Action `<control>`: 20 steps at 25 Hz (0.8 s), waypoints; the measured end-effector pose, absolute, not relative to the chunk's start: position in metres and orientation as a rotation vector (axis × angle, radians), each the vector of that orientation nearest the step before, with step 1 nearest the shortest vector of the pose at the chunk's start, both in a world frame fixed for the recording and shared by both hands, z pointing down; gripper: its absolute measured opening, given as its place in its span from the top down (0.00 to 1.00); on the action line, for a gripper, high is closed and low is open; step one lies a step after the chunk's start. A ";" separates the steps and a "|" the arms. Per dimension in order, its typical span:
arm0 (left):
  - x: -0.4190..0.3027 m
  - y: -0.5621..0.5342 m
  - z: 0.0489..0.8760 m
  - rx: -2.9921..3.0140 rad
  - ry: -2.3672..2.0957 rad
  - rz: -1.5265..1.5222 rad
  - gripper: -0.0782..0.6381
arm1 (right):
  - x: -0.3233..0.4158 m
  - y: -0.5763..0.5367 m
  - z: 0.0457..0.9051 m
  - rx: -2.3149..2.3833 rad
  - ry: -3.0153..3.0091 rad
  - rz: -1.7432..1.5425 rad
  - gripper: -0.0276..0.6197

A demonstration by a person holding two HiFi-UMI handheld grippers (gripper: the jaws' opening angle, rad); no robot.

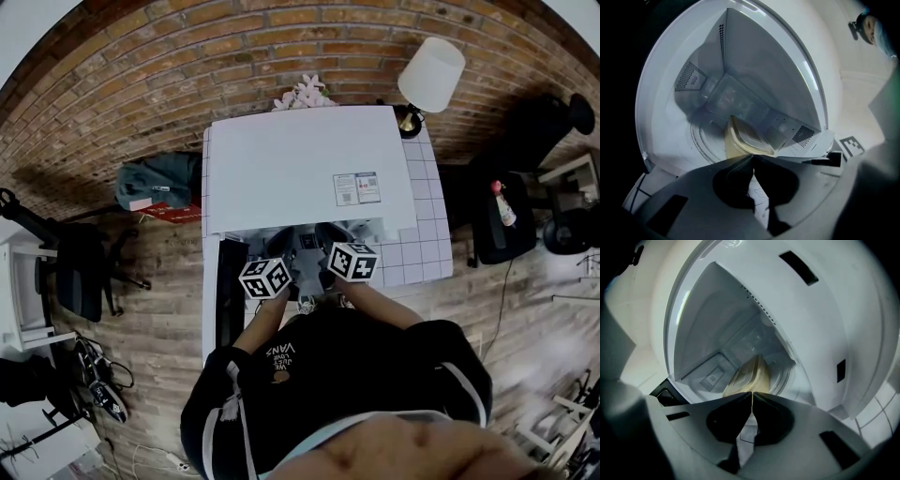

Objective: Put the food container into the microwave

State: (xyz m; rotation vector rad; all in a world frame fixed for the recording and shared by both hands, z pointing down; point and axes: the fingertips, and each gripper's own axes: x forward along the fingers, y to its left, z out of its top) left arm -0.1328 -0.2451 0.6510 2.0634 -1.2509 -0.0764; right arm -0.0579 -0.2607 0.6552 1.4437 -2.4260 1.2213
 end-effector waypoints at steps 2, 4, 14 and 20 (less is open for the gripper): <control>-0.132 -0.244 0.650 2.065 -1.253 -0.080 0.87 | -0.058 -0.261 0.653 1.442 -2.436 1.219 0.94; -0.132 -0.242 0.649 2.063 -1.256 -0.084 0.87 | -0.057 -0.259 0.651 1.442 -2.445 1.218 0.94; -0.131 -0.234 0.635 2.082 -1.304 -0.115 0.87 | -0.051 -0.250 0.637 1.407 -2.501 1.168 0.94; -0.121 -0.223 0.626 2.104 -1.324 -0.125 0.87 | -0.044 -0.239 0.627 1.382 -2.531 1.117 0.94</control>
